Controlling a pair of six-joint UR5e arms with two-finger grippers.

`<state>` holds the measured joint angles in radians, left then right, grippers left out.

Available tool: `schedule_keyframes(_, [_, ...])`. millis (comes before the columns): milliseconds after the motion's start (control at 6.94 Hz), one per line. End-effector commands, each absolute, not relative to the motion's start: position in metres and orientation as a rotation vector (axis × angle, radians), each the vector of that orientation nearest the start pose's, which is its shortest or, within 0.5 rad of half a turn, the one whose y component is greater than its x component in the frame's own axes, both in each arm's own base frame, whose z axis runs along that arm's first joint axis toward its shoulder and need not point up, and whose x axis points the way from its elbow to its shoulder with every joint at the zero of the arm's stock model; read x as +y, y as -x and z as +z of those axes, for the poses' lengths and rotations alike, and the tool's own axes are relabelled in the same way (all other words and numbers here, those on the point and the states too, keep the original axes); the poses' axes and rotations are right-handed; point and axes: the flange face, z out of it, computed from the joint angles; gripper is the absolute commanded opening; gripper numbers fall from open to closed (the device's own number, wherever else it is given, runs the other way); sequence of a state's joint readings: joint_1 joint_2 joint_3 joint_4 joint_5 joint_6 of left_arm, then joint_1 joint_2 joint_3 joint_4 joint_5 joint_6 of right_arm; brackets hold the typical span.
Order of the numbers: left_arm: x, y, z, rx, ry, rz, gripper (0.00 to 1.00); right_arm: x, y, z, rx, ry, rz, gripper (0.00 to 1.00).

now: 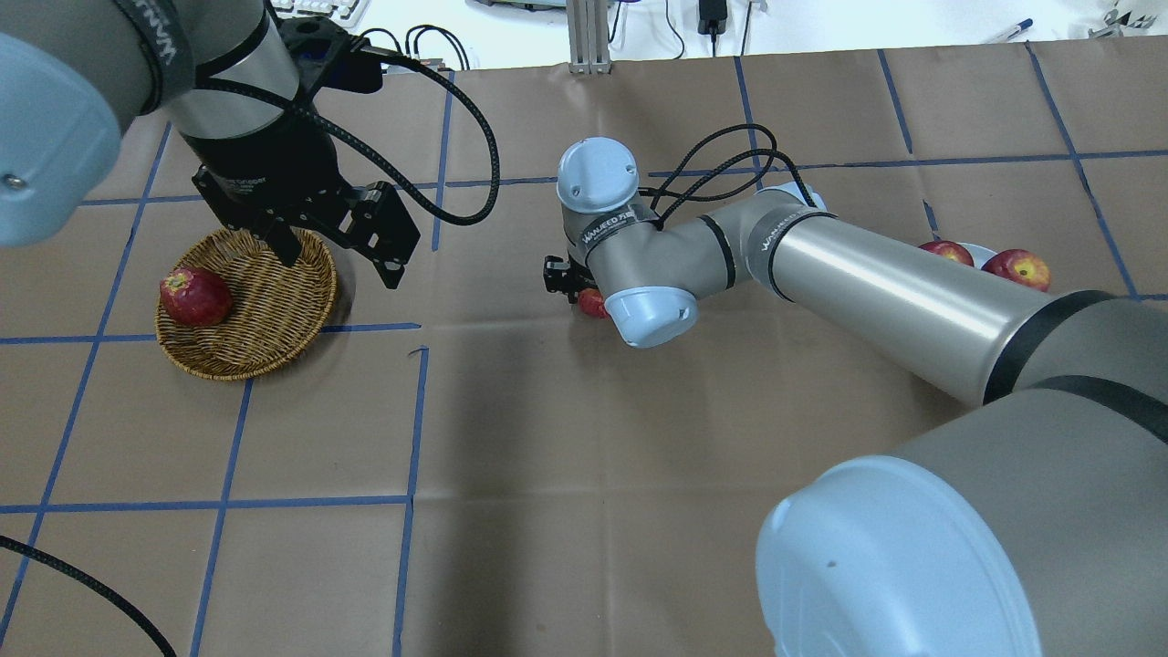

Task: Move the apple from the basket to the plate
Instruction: 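Carry the apple with the right gripper onto the white plate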

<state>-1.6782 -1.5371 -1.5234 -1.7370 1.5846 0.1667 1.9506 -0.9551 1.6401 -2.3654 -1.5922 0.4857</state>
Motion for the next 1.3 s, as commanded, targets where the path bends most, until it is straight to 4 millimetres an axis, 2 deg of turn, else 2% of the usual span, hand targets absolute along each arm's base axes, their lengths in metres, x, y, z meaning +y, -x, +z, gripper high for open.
schedule_keyframes(0, [-0.450, 0.181, 0.511, 3.098, -0.431, 0.137, 0.99, -0.564, -0.365, 0.188, 3.092, -0.175, -0.192, 0.59])
schedule_keyframes(288, [-0.450, 0.181, 0.511, 3.098, -0.429, 0.137, 0.99, -0.567, -0.362, 0.211, 3.076, -0.184, -0.240, 0.54])
schedule_keyframes(432, [-0.450, 0.181, 0.511, 3.098, -0.429, 0.137, 0.99, -0.568, -0.347, 0.236, 3.075, -0.207, -0.240, 0.54])
schedule_keyframes(577, [-0.450, 0.181, 0.511, 3.100, -0.427, 0.137, 0.99, -0.566, -0.318, 0.272, 3.093, -0.223, -0.208, 0.54])
schedule_keyframes(721, [-0.450, 0.181, 0.511, 3.100, -0.427, 0.137, 0.99, -0.572, -0.261, 0.310, 3.120, -0.179, -0.172, 0.54])
schedule_keyframes(865, [-0.450, 0.181, 0.511, 3.100, -0.424, 0.137, 0.99, -0.573, -0.194, 0.333, 3.146, -0.113, -0.115, 0.54])
schedule_keyframes(1153, [-0.450, 0.182, 0.511, 3.098, -0.424, 0.135, 0.99, -0.563, -0.054, 0.342, 3.168, -0.001, -0.102, 0.54])
